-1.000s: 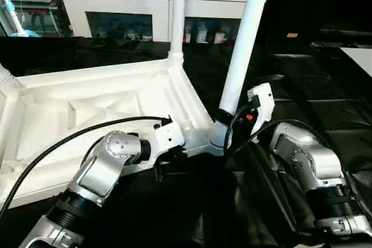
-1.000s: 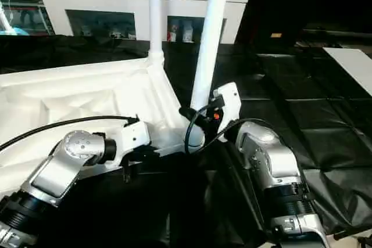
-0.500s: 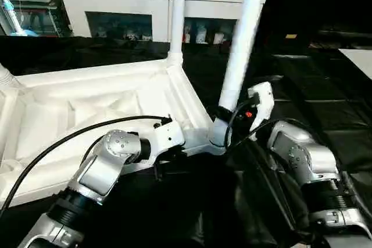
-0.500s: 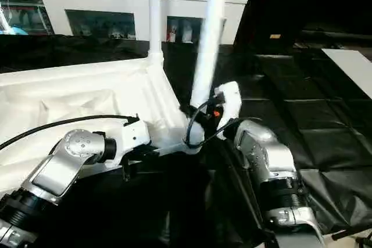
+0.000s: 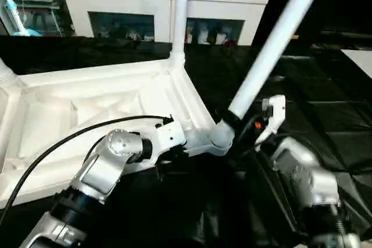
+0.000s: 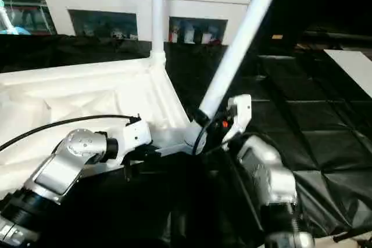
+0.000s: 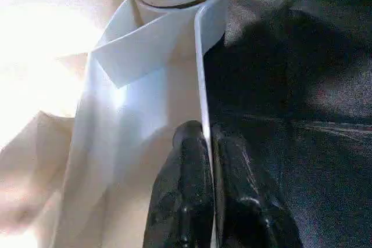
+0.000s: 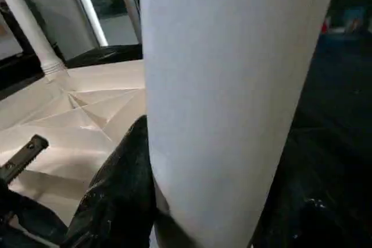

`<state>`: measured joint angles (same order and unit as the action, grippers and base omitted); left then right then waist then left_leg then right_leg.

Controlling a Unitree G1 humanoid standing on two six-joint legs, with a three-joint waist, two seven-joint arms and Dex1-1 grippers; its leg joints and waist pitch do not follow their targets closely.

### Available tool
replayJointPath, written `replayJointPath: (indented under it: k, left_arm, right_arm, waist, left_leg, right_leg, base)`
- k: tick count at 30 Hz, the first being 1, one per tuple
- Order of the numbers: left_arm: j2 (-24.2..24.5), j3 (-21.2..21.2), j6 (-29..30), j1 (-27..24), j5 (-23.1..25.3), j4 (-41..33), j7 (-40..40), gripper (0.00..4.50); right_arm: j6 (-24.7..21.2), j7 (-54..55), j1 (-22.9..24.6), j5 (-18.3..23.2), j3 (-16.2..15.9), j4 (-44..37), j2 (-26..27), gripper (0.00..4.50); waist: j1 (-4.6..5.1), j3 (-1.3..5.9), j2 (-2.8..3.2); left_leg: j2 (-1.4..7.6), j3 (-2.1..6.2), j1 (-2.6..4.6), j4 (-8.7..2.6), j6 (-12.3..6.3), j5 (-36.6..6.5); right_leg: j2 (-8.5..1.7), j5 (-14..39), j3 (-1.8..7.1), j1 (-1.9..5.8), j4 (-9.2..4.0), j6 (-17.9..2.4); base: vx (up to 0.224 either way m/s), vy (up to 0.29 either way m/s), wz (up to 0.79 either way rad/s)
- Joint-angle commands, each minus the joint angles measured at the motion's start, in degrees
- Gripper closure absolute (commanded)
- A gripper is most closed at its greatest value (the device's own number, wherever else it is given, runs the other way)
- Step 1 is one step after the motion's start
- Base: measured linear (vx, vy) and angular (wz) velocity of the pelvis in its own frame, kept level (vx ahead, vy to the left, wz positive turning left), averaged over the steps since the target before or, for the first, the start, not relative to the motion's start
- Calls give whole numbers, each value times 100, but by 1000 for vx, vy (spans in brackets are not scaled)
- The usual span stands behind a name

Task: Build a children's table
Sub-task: Move to table

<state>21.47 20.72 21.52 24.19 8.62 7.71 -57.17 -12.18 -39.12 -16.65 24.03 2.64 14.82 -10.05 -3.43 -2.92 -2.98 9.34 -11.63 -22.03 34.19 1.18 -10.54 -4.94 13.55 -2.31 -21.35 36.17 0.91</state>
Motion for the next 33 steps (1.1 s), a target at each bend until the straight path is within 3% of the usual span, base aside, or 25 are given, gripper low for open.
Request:
replayJointPath:
  k: [1,8,11,17,20,28,33]
  left_arm:
    - [-143,-98,-328,62,-302,122,104,450]
    - [-125,-137,-343,103,-296,176,113,450]
    - [-95,-164,-341,106,-302,182,106,450]
    - [-93,-148,-323,110,-294,175,99,450]
    - [-100,-137,-304,129,-300,165,85,450]
    - [-102,-105,-294,146,-309,171,47,450]
    - [-107,-93,-274,134,-319,133,34,450]
  right_arm:
    - [26,52,275,-257,-154,114,-1,266]
    - [275,99,435,-361,-216,63,38,266]
    - [355,76,572,-629,-470,-39,-64,266]
    - [-110,-169,539,-886,-942,-203,-355,266]
    - [-465,-321,282,-937,-1124,-196,-506,266]
    - [-1163,-571,-398,-950,-1256,172,-727,266]
    - [-1430,-609,-643,-978,-1245,492,-792,266]
  waist:
    - [42,206,-88]
    - [55,193,-85]
    - [55,191,-88]
    - [73,168,-114]
    - [95,159,-108]
    - [126,154,-110]
    - [155,148,-130]
  left_leg:
    - [446,217,162,-516,106,-1625]
    - [447,226,161,-533,138,-1797]
    - [447,234,143,-550,143,-1785]
    - [443,246,134,-557,135,-1894]
    - [445,258,142,-561,163,-1996]
    - [445,257,146,-560,194,-2005]
    - [448,282,152,-559,260,-2194]
  right_leg:
    - [-440,1991,276,-15,-618,-875]
    - [-439,2056,290,-44,-641,-841]
    - [-430,2046,283,-30,-636,-798]
    - [-441,2351,289,-39,-670,-723]
    - [-441,2491,292,-59,-683,-716]
    - [-441,2418,292,-71,-677,-788]
    - [-475,2809,289,-87,-707,-732]
  base:
    - [0,0,0]
    - [0,0,0]
    - [0,0,0]
    - [0,0,0]
    - [0,0,0]
    - [0,0,0]
    - [0,0,0]
